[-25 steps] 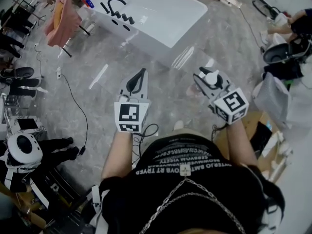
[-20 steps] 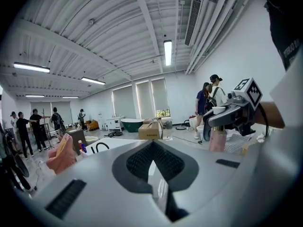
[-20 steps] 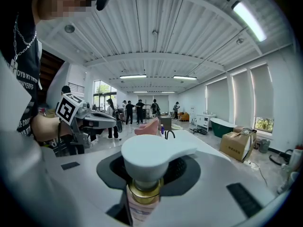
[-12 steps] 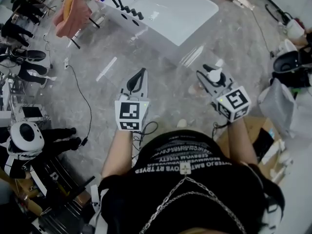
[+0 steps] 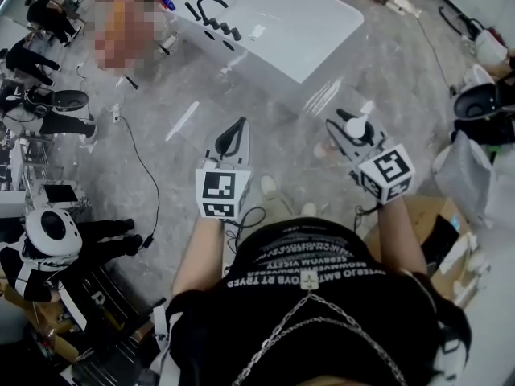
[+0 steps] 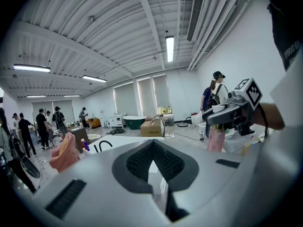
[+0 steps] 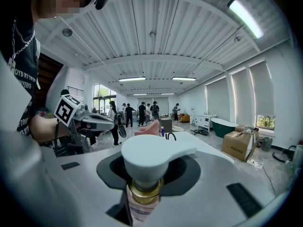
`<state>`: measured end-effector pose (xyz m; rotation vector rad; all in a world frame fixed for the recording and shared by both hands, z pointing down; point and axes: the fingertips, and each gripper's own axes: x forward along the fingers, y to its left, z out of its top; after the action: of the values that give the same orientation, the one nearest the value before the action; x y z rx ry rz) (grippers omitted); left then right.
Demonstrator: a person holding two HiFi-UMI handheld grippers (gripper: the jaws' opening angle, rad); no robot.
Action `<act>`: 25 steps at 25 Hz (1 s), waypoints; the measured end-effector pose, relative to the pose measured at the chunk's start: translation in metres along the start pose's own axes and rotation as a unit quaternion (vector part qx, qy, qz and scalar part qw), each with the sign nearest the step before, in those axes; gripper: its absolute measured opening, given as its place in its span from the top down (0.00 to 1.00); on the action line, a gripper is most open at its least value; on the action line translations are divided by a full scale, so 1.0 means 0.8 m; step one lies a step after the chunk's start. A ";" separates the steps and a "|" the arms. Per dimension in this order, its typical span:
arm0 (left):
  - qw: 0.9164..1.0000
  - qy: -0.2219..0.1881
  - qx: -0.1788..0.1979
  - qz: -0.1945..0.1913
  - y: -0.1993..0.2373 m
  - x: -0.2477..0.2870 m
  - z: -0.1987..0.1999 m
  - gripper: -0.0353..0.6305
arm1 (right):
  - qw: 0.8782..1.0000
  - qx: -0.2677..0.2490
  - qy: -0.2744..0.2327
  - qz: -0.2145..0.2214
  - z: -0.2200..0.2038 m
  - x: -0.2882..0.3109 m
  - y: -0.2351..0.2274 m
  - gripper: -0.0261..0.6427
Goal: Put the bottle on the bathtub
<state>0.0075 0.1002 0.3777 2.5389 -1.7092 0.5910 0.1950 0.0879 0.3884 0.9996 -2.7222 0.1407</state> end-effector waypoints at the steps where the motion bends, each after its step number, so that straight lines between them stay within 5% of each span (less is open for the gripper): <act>1: 1.000 -0.002 0.002 -0.004 0.001 0.004 0.003 0.95 | 1.000 0.002 0.001 -0.001 0.001 0.003 -0.002 0.78; 25: 0.999 -0.027 0.009 -0.042 0.123 0.099 0.021 0.95 | 0.999 0.002 0.030 -0.024 0.035 0.139 -0.032 0.78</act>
<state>-0.0497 -0.0129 0.3691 2.6478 -1.6093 0.5419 0.1240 -0.0060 0.3896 1.0445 -2.6433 0.1645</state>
